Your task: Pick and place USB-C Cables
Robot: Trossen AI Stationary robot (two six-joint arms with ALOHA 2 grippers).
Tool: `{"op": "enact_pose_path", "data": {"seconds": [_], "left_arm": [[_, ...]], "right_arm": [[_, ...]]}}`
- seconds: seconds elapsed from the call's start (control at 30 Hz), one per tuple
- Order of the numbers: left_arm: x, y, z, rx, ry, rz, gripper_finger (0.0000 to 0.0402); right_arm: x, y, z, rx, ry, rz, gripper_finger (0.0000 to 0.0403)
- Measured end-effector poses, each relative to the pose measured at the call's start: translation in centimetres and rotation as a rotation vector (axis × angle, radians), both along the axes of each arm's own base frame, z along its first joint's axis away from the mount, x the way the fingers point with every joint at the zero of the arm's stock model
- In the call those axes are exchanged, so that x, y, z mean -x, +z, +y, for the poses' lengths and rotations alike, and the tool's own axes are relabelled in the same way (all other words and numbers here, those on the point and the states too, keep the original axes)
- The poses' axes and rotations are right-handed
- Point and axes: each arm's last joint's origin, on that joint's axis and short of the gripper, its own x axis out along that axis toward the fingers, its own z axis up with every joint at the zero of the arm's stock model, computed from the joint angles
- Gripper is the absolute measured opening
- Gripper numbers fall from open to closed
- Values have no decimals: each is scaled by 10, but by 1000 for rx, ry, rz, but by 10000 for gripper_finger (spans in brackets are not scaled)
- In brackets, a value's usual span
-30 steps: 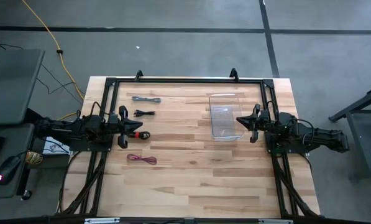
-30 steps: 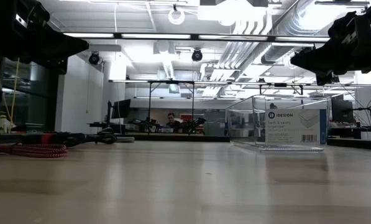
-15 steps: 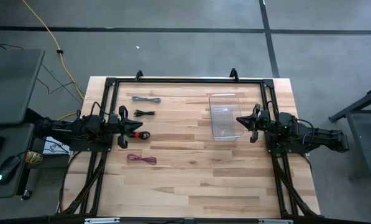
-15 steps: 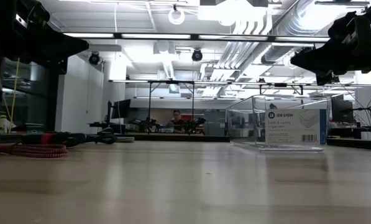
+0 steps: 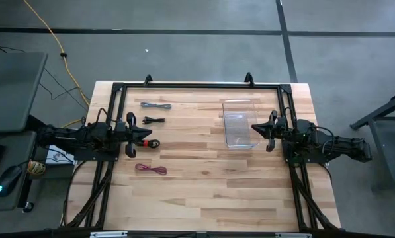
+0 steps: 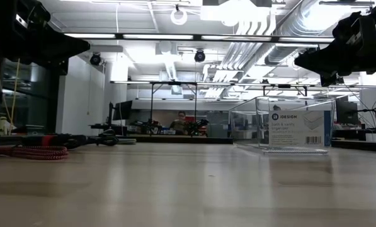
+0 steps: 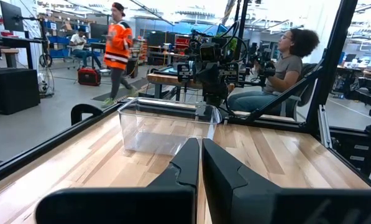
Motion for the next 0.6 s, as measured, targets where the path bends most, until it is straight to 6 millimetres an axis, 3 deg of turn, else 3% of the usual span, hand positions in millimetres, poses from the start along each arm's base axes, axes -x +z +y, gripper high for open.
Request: {"op": "enact_pose_path", "data": {"seconds": [0.6], "left_arm": [[0,0,0,0,0,0,0]], "right_arm": [[0,0,0,0,0,0,4]]}}
